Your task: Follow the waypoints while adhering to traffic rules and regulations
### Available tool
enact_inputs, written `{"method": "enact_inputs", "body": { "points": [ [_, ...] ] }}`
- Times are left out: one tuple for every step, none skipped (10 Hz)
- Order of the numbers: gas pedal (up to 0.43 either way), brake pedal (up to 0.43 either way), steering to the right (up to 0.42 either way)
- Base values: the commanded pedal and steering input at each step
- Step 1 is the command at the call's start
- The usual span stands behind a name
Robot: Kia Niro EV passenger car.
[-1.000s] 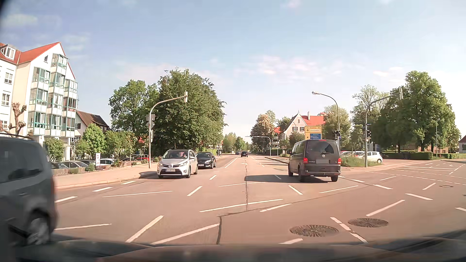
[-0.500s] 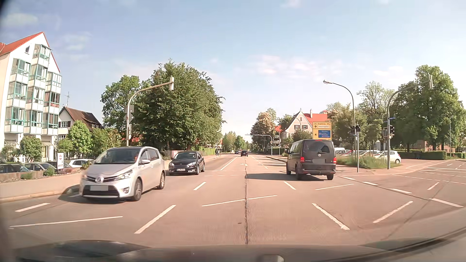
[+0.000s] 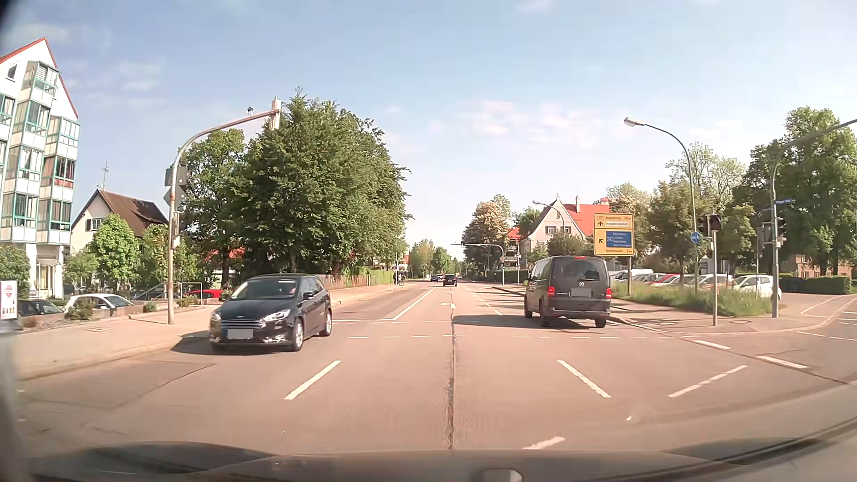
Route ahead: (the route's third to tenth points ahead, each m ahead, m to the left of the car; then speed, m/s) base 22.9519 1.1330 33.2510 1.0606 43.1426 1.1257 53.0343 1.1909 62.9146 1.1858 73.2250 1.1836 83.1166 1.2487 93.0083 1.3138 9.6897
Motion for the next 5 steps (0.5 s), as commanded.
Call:
{"method": "enact_inputs", "body": {
  "points": [
    [0.118,0.0,-0.003],
    [0.118,0.0,-0.003],
    [0.118,0.0,-0.003],
    [0.118,0.0,-0.002],
    [0.079,0.0,-0.002]
  ]
}}
